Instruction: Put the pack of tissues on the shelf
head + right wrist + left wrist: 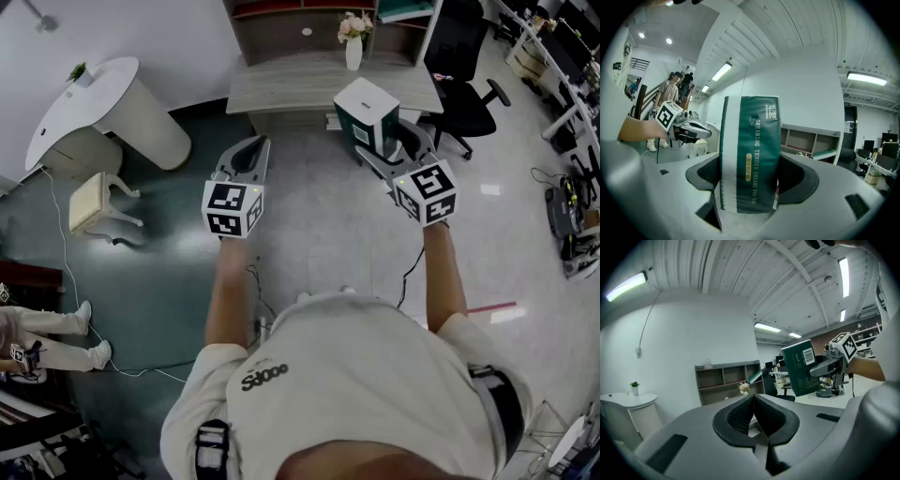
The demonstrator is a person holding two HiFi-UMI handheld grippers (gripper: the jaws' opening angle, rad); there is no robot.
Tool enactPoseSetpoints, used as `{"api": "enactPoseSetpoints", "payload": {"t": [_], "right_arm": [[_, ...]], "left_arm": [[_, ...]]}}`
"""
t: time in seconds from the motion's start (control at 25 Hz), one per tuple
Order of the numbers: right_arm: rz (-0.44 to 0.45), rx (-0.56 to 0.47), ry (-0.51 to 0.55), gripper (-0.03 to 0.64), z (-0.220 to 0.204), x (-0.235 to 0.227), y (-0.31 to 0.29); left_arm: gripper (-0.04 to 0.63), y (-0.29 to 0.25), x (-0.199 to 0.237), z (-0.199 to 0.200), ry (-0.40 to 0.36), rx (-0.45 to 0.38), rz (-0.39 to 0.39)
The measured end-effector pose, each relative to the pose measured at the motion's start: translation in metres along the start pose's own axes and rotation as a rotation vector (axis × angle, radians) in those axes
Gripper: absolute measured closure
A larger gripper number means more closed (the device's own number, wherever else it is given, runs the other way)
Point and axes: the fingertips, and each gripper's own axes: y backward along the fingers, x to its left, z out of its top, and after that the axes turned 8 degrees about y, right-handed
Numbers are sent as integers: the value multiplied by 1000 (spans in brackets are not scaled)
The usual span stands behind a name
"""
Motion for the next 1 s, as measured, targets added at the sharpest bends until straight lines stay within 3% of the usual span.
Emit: {"api": "enactPoseSetpoints", "payload": {"t": [0.64,0.84,1.0], "right_arm": [[3,-11,-18,268,-13,-4,-9],[-4,-16,-35,268,-43,-48,33],[7,-22,-74,268,-57,-64,41]], "left_arm": [[576,-11,0,-9,-9,11,-22],[577,-39,-57,-6,-19,35,-10],[577,-54,-71,-11,-14,48,-4]]}}
